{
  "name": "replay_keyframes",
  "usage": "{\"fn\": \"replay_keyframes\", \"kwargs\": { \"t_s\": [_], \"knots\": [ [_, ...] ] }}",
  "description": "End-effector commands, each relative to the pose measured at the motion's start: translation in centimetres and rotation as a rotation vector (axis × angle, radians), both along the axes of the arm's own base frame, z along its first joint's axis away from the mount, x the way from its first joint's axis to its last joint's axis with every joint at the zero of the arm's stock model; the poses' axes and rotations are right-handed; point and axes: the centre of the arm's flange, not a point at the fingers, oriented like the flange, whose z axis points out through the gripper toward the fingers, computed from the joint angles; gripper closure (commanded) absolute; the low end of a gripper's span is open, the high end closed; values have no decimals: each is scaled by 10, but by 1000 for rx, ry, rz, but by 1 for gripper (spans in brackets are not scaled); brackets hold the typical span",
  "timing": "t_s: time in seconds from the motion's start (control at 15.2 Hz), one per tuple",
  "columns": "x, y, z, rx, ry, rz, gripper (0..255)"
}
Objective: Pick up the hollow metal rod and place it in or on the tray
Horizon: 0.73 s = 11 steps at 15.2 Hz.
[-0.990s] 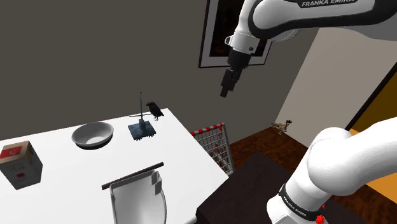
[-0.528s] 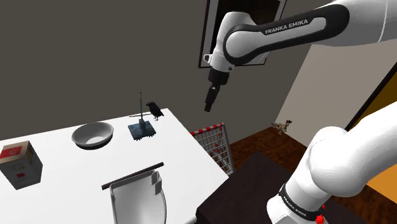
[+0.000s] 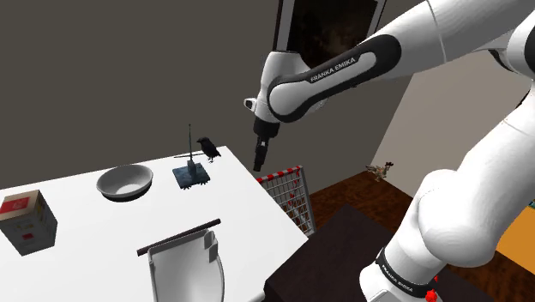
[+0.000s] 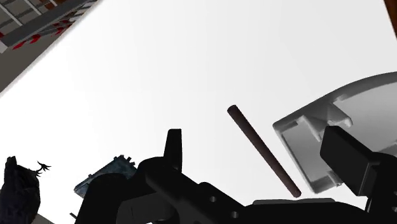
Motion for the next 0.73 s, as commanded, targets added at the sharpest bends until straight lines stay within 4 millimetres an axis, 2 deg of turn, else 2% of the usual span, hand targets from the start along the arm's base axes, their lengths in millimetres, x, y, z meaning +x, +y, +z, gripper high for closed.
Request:
{"fn": "replay_keyframes", "kwargs": {
  "t_s": [0.0,0.66],
  "knots": [
    [9,13,-22,-6,-6,62,0],
    [46,85,-126,-37,-30,360,0]
  ]
}}
